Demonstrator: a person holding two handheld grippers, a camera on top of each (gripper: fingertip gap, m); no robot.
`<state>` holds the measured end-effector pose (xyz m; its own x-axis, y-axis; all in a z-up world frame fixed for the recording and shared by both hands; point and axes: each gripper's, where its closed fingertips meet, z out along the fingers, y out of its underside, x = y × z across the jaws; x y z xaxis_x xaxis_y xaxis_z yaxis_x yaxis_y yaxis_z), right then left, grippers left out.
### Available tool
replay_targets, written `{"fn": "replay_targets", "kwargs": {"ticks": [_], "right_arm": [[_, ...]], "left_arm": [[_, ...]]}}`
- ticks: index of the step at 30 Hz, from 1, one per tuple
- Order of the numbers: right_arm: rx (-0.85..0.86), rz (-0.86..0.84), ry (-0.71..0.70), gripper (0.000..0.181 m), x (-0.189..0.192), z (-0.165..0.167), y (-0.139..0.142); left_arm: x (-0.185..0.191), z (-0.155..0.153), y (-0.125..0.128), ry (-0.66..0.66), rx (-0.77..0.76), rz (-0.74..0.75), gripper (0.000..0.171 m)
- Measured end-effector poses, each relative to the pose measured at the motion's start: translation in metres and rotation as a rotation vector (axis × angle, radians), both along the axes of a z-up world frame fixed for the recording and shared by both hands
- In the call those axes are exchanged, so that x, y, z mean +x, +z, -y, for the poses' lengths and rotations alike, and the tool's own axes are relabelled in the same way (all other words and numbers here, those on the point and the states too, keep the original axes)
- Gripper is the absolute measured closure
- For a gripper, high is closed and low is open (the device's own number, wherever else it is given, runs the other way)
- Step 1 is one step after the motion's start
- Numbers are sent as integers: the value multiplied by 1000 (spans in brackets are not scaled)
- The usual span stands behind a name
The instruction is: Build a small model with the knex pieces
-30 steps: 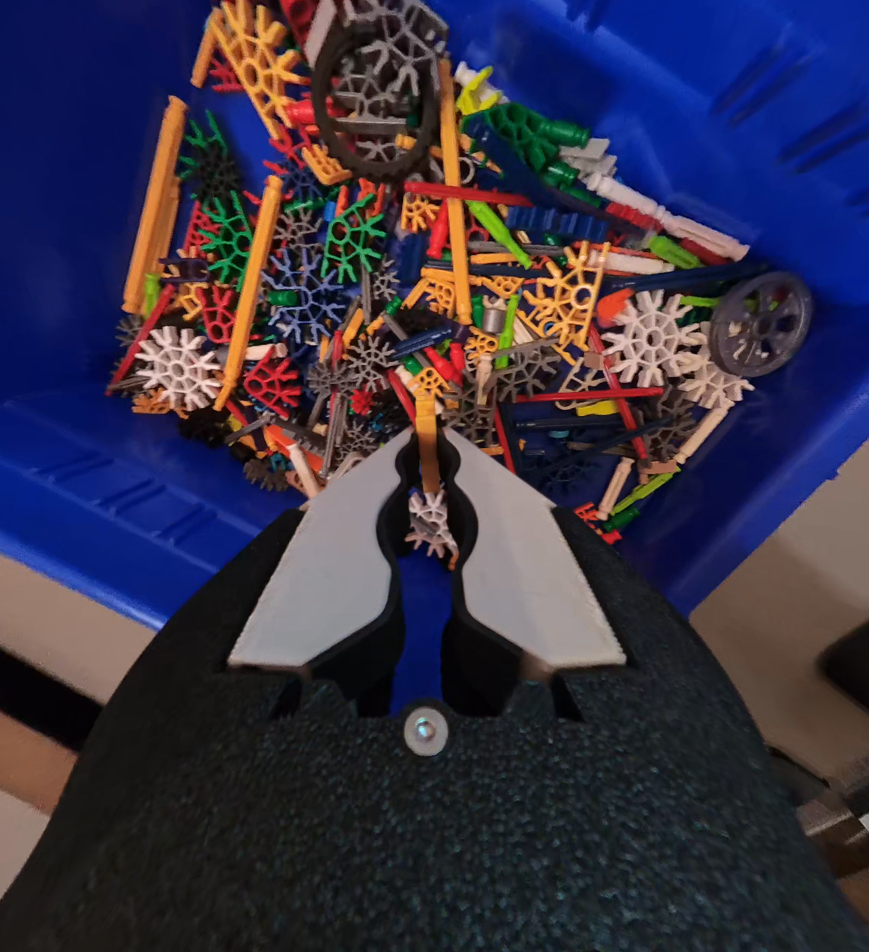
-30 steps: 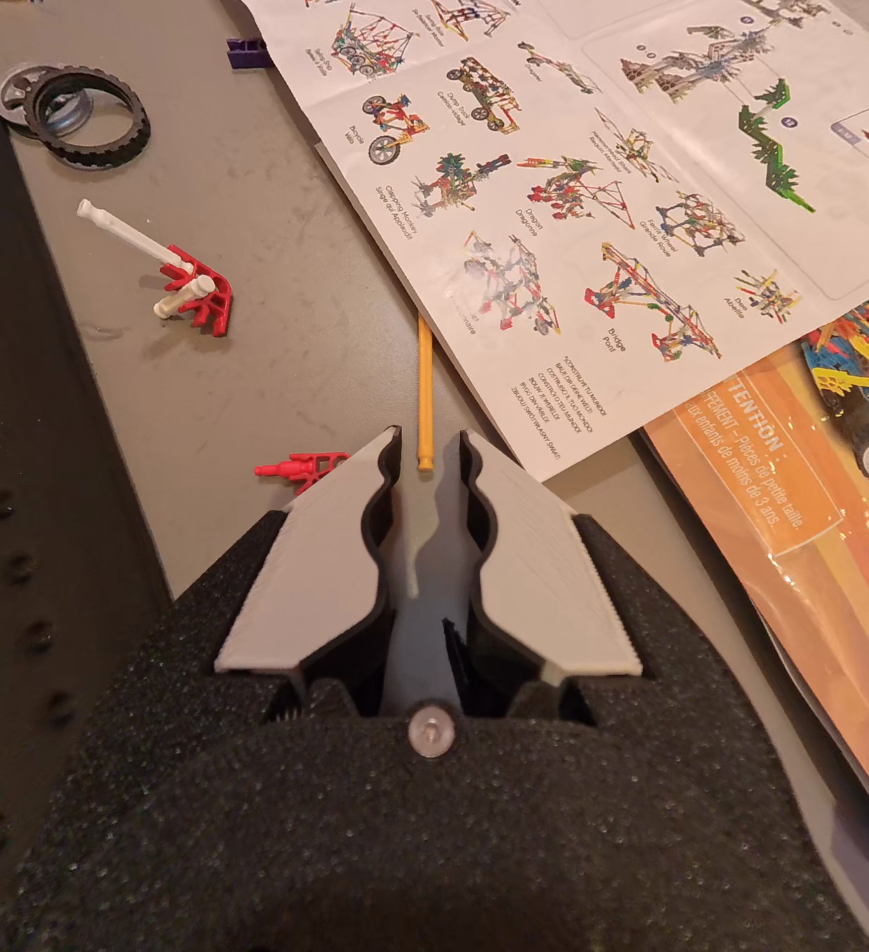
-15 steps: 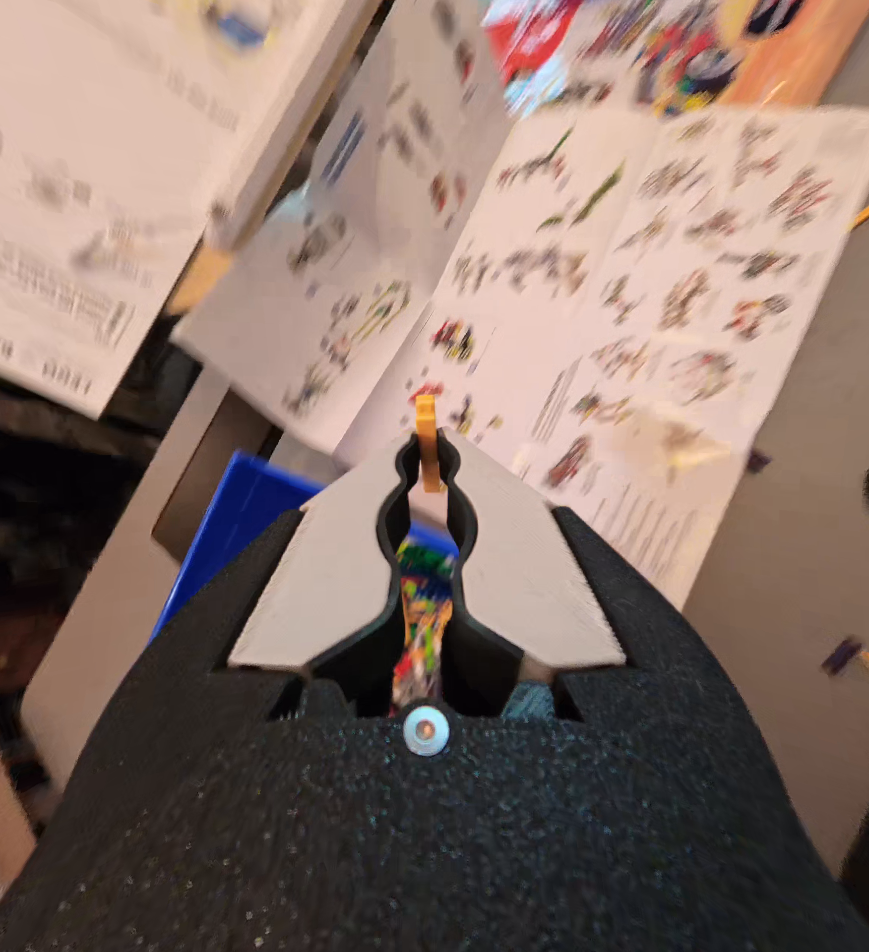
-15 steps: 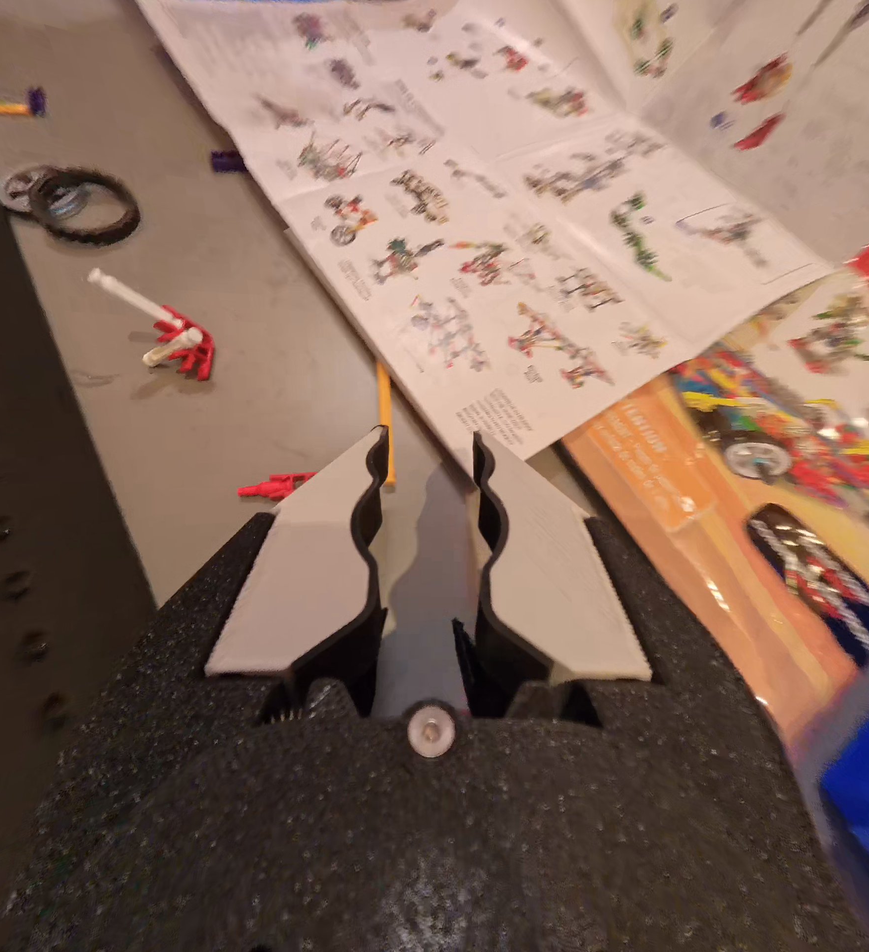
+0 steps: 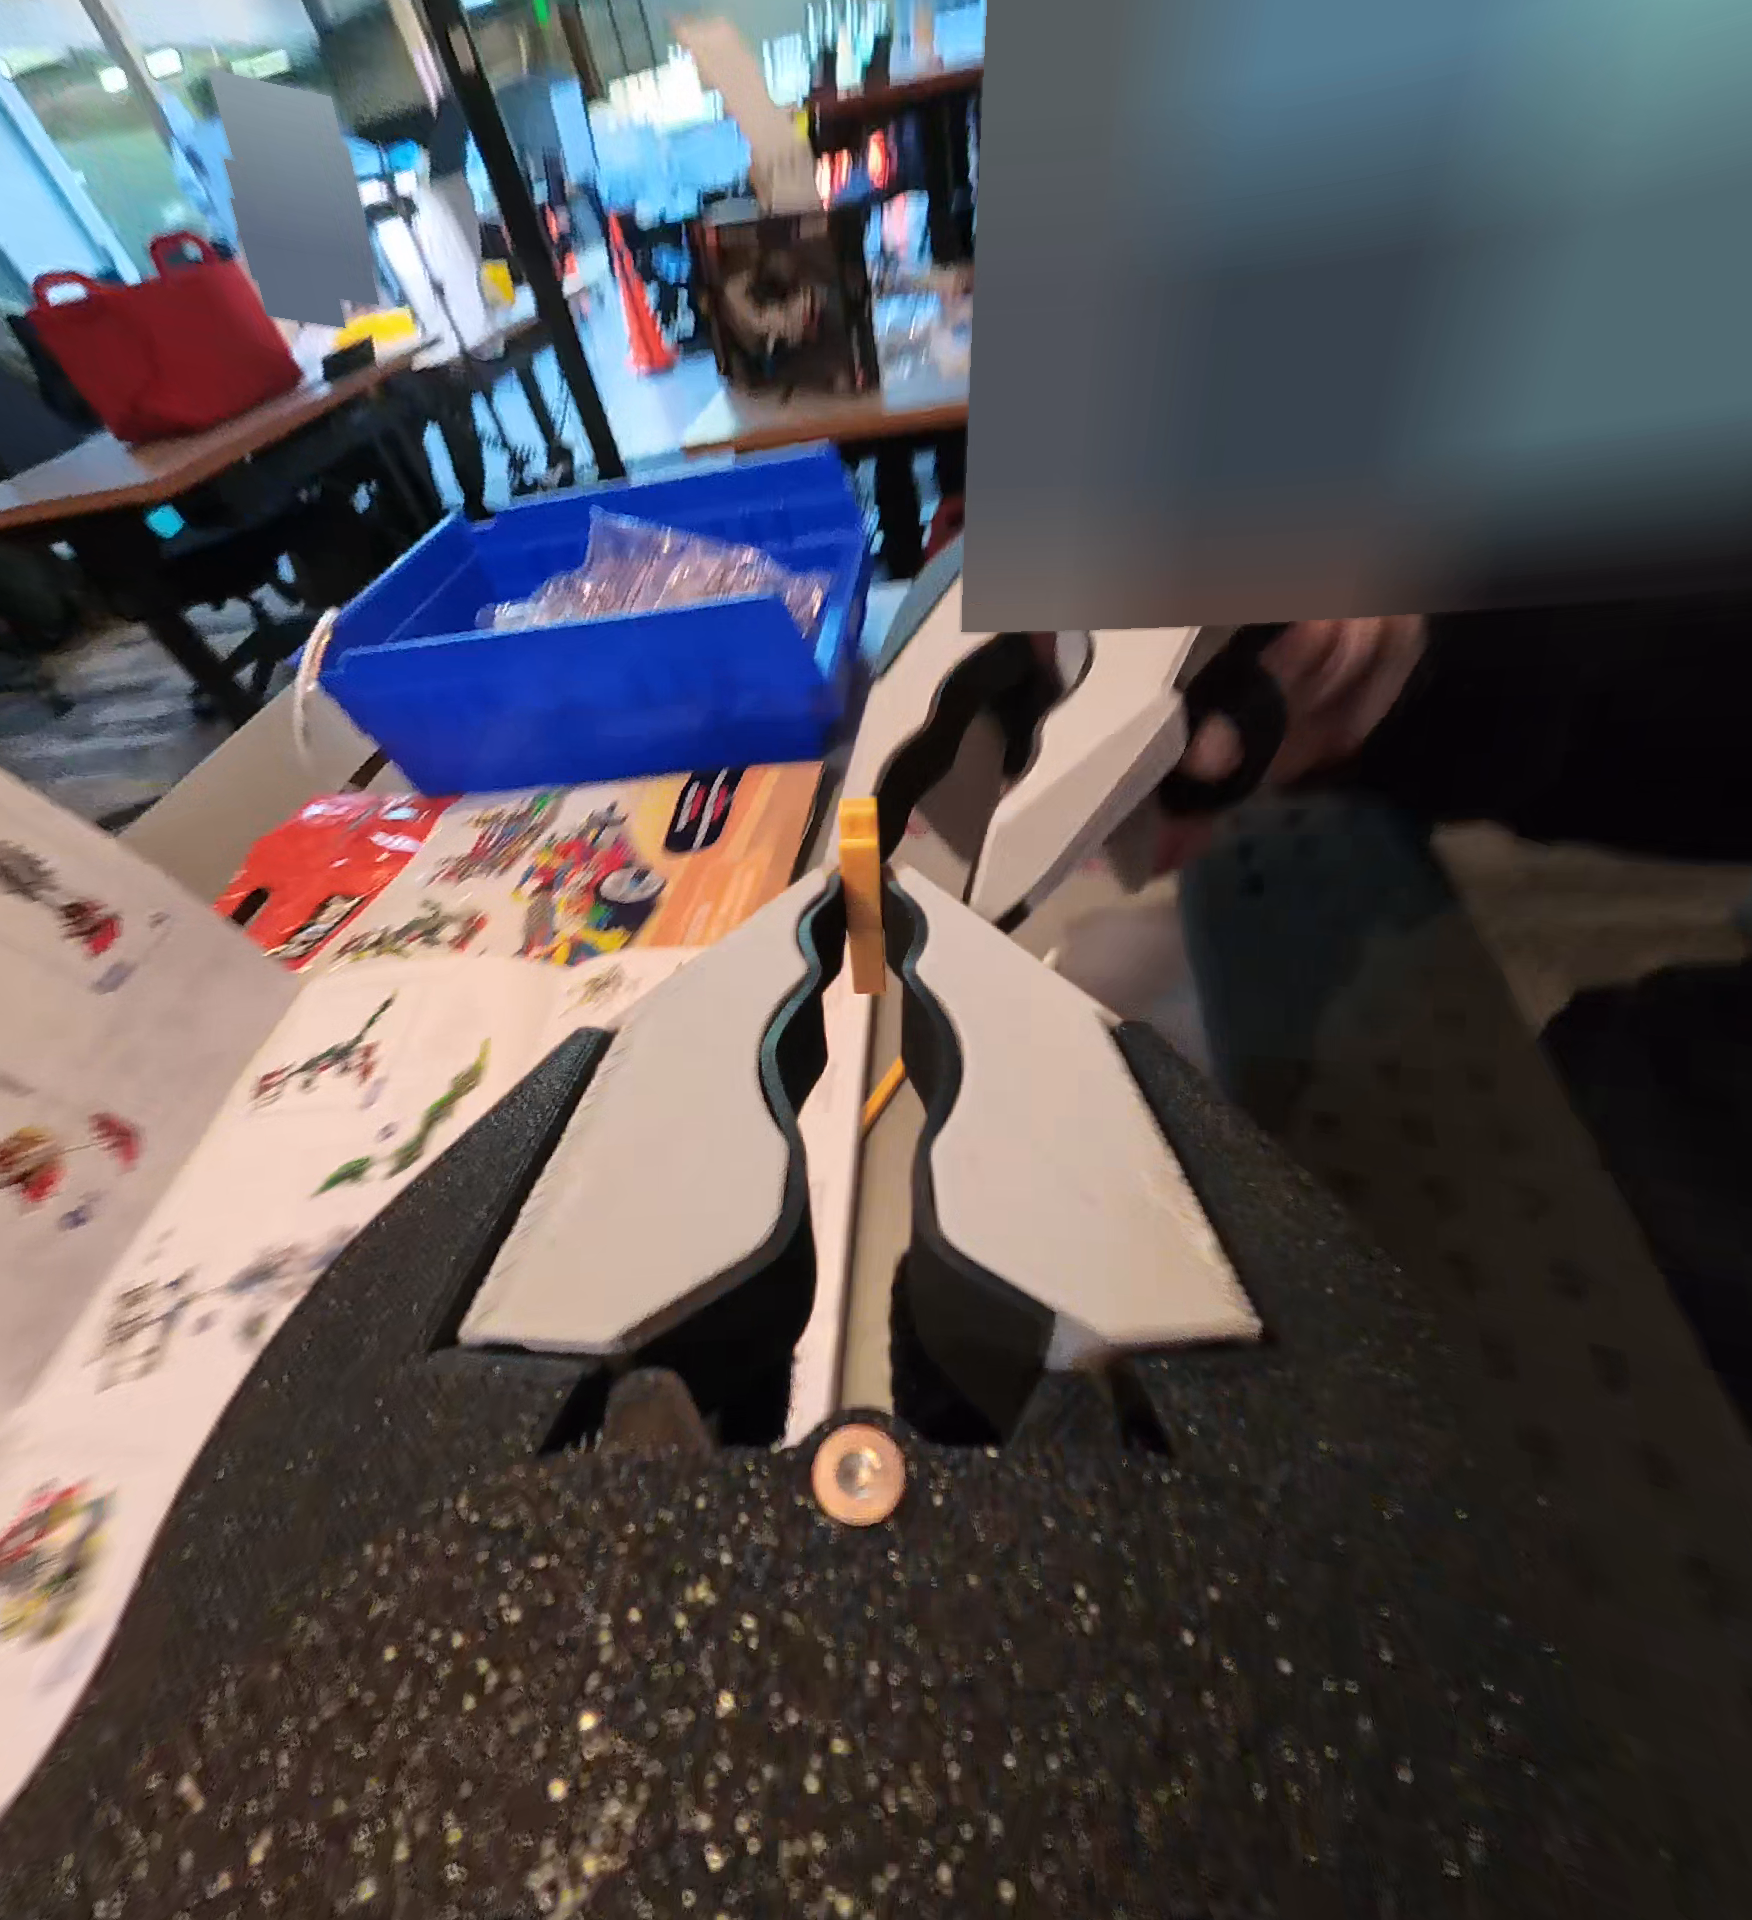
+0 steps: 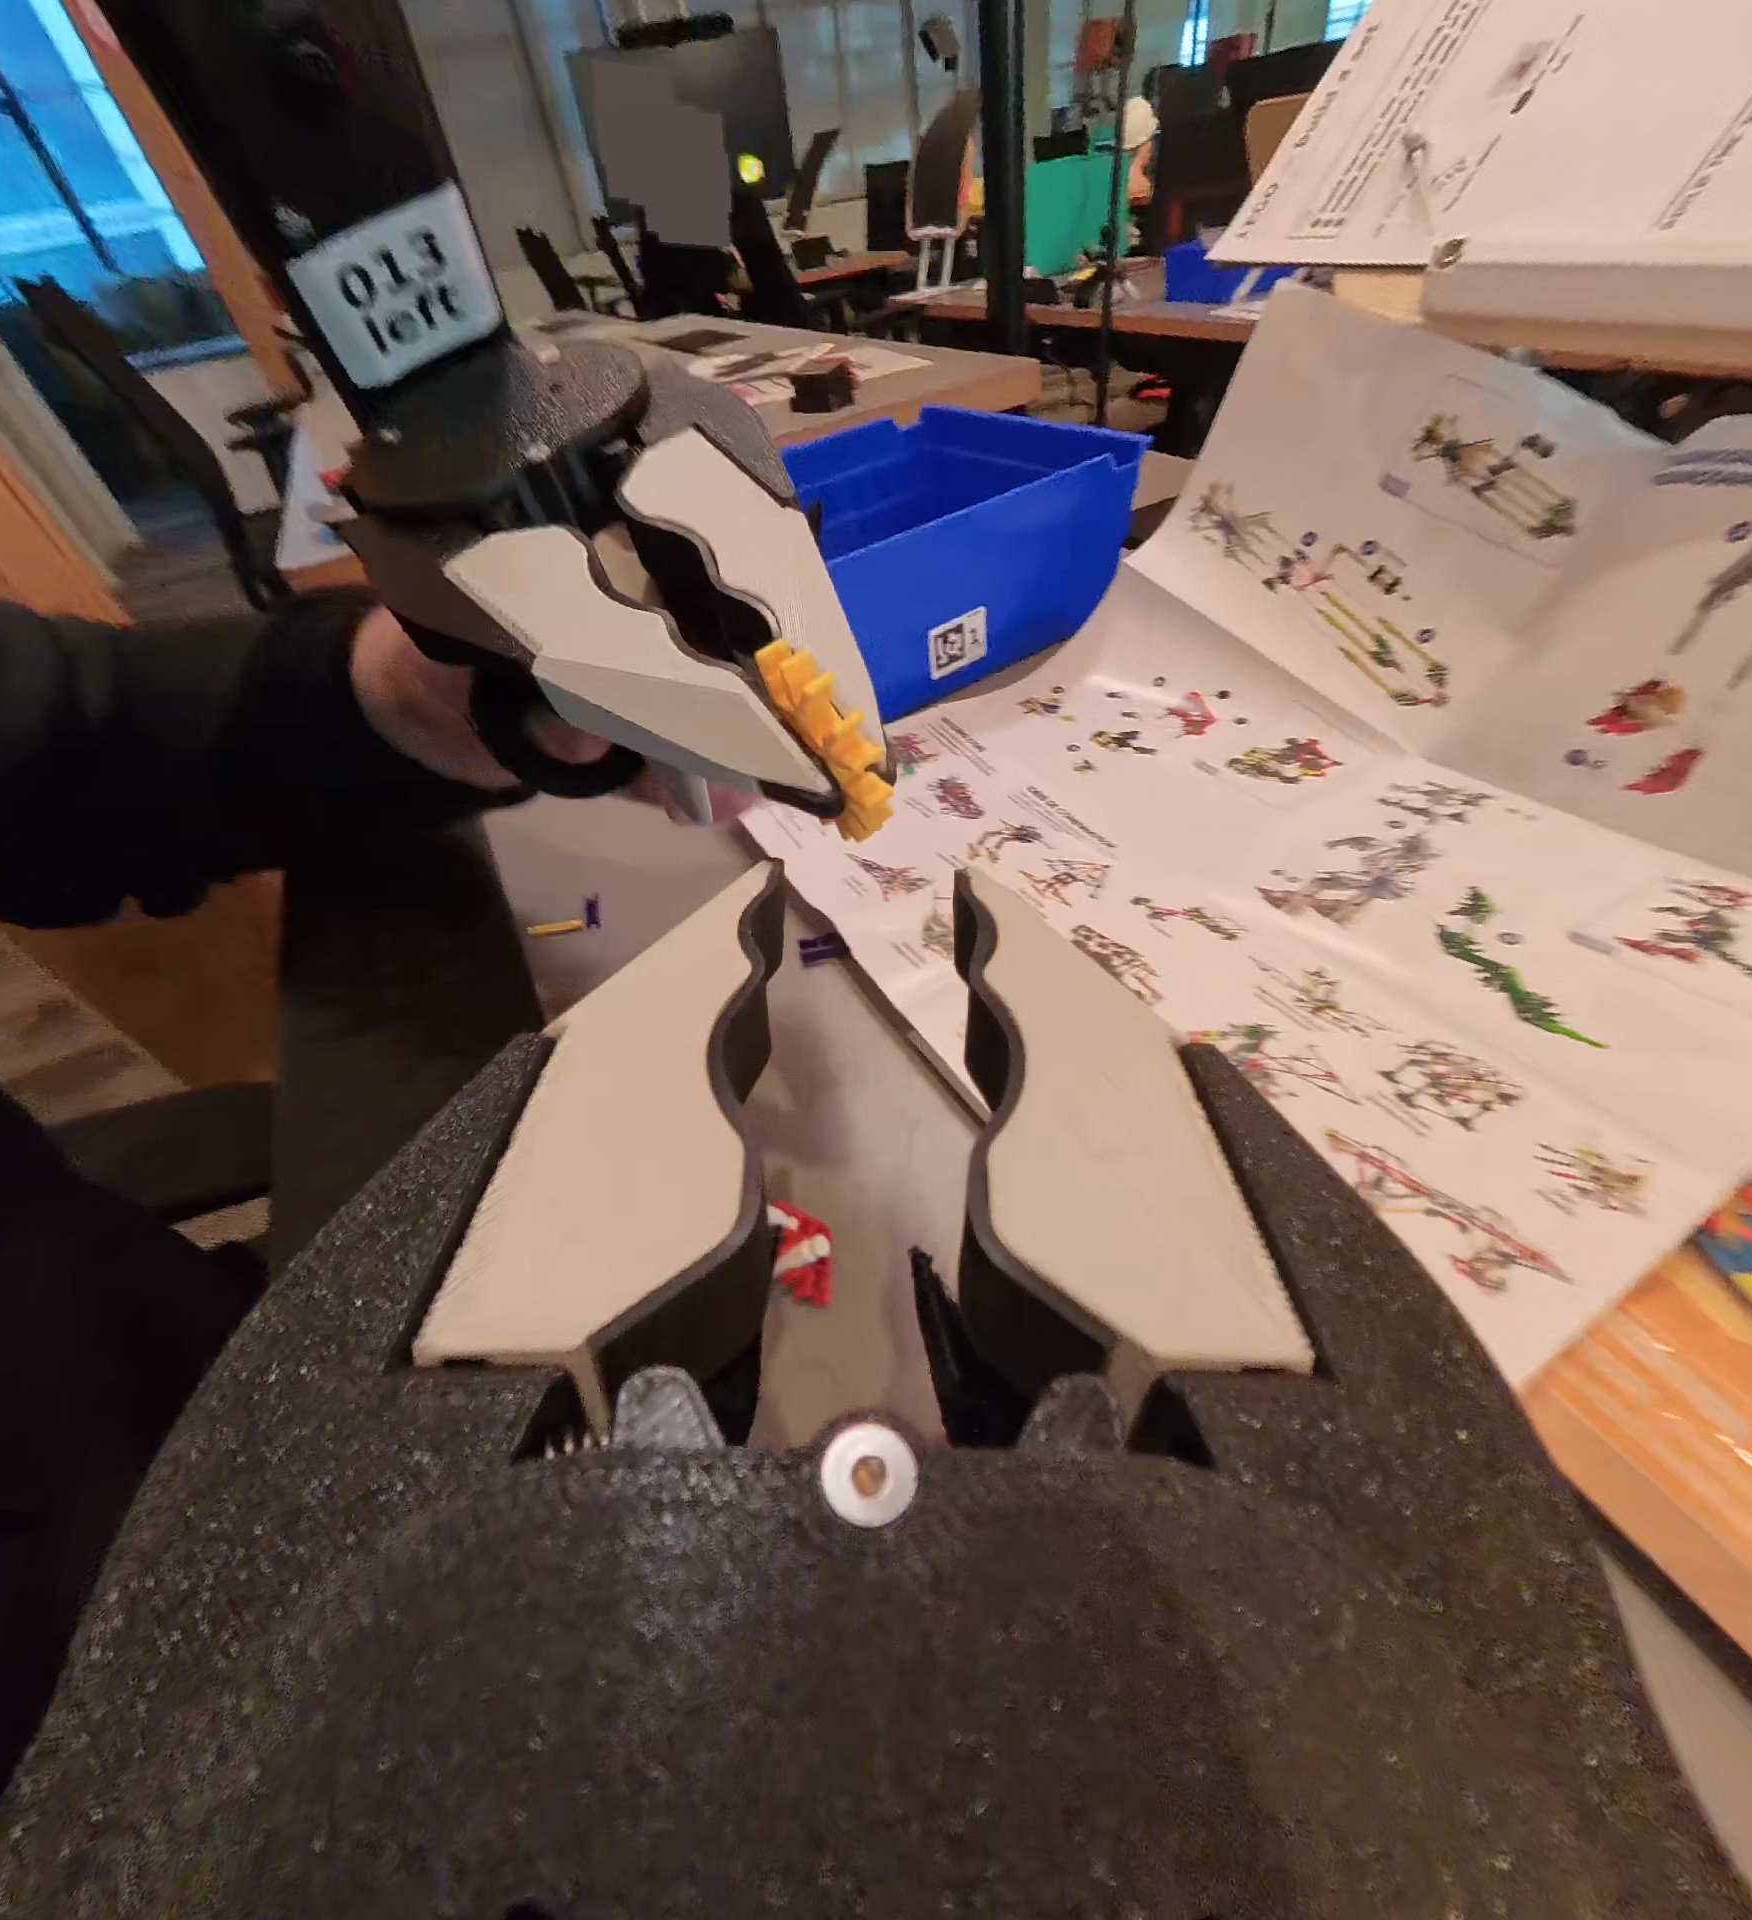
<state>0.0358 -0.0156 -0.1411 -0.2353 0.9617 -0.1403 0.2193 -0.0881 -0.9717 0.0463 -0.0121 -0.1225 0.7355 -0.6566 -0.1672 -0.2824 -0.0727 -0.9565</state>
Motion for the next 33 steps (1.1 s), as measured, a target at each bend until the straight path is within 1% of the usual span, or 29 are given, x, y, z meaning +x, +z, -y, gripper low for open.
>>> {"fn": "replay_targets", "kwargs": {"ticks": [2,4,5,7,8,9,12,17,21,22,24,25,27,30,33], "right_arm": [[-30,-12,8,149,-3,2,-1],[-81,-44,43,150,-3,8,4],[-101,-61,46,150,-4,9,6],[-121,-72,53,151,-5,11,8],[-128,-87,54,160,-6,11,10],[-141,-100,54,165,-6,11,11],[-184,-123,69,166,-7,12,14],[-182,-140,73,172,-7,13,15],[-167,-122,69,175,-5,13,12],[-167,-108,64,176,-5,12,11],[-171,-84,53,176,-3,9,8],[-171,-63,41,176,-2,5,5],[-176,-36,42,176,2,2,2],[-159,32,42,176,7,-2,-7],[-115,90,32,176,13,-6,-16]], "left_arm": [[6,3,7,-43,3,143,169],[6,3,10,-66,-2,245,169],[7,4,6,-89,-32,264,169],[6,3,7,-96,-20,321,169],[7,3,6,-107,-31,336,169],[7,3,4,-112,-37,349,169],[5,4,7,-137,-44,422,169],[6,7,9,-178,-55,494,169],[7,7,8,-199,-66,493,167],[5,5,5,-182,-74,487,163],[1,3,4,-172,-68,475,160],[-2,2,4,-154,-58,471,155],[-8,-1,5,-128,-36,450,154],[-7,0,0,-147,-51,387,154],[-3,3,-14,-169,-118,288,154]]}}
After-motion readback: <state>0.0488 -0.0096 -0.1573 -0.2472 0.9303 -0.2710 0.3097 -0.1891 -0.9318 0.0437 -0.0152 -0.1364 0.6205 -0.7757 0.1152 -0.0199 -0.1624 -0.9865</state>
